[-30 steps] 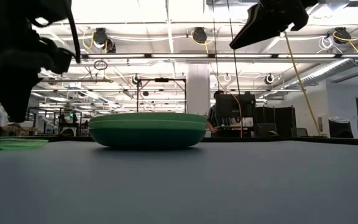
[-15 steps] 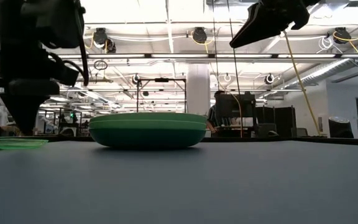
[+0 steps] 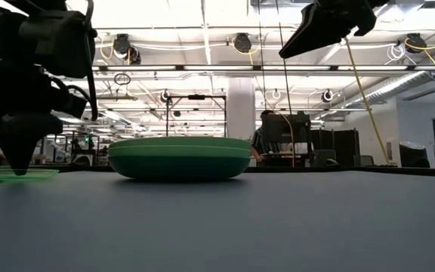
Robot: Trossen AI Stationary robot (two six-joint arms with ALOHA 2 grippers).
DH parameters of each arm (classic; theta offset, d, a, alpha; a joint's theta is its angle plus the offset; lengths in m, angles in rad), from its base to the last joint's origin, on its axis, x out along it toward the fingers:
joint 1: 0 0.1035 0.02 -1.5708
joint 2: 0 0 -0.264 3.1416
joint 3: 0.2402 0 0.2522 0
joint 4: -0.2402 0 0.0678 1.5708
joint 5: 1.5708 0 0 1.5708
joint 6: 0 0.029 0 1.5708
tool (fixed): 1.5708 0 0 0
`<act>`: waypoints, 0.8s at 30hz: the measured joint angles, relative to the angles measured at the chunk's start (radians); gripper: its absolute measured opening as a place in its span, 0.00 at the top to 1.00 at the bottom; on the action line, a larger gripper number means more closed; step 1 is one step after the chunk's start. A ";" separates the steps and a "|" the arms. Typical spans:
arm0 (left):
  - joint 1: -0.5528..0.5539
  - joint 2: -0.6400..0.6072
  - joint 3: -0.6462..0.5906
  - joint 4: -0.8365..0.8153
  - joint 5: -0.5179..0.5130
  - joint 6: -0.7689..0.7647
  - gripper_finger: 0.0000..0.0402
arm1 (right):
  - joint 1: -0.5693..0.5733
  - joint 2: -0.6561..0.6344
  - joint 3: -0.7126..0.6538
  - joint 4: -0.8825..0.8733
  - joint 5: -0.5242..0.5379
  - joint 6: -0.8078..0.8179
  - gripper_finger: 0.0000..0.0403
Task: Stack plastic plates
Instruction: Stack the left light green plate on top of the pink plate
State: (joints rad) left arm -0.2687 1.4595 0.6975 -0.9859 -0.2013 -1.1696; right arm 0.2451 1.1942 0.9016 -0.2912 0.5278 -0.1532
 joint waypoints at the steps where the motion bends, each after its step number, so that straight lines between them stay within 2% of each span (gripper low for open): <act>1: 0.000 -0.001 0.000 0.000 0.006 0.000 0.80 | 0.000 0.000 0.000 0.001 0.000 0.000 0.82; 14: -0.001 -0.002 0.072 -0.008 0.056 0.066 0.80 | 0.000 0.000 0.000 0.002 0.000 0.004 0.82; 24: -0.001 -0.002 0.064 0.004 0.042 0.059 0.80 | 0.000 0.000 0.000 0.002 0.000 0.010 0.82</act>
State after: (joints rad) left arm -0.2695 1.4575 0.7610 -0.9818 -0.1597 -1.1109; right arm 0.2451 1.1942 0.9020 -0.2890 0.5278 -0.1428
